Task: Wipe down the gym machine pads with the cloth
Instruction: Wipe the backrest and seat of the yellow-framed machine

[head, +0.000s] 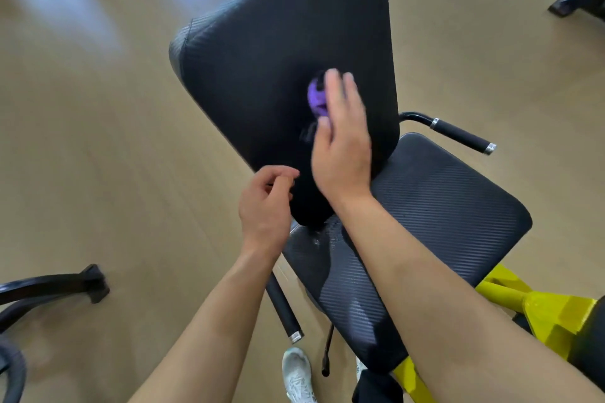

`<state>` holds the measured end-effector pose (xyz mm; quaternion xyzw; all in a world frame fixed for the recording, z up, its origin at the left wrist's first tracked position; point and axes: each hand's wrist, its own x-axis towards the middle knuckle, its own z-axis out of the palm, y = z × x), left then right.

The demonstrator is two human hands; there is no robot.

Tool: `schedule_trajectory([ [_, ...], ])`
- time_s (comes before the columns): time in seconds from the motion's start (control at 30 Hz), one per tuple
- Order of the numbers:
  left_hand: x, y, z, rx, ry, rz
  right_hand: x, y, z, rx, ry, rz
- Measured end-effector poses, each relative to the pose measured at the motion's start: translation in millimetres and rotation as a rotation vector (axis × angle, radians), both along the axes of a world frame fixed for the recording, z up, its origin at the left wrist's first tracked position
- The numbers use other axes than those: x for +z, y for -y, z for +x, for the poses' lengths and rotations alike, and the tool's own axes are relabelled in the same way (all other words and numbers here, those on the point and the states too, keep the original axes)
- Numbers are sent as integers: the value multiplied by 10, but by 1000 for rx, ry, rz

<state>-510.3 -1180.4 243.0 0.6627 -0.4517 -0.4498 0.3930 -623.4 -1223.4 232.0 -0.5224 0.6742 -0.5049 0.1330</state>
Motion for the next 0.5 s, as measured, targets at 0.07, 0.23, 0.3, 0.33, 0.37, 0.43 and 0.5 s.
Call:
schedule_trajectory([
  [0.07,-55,-18,11,-30,43,32,-327,120,160,25,-218,34],
  [0.23,-423,-177,122,-32,90,155,-1245,-203,287,-219,-87,272],
  [0.3,-526,-241,143,-32,98,198,-1397,-434,369,-285,184,486],
  [0.33,-564,-274,148,-33,108,216,-1436,-519,397,-314,305,591],
  [0.37,-583,-302,150,-34,119,236,-1438,-567,412,-332,395,682],
  [0.43,-625,-337,153,-32,123,267,-1334,-539,390,-356,491,759],
  [0.5,-646,-325,137,-35,114,283,-1066,-322,318,-395,506,650],
])
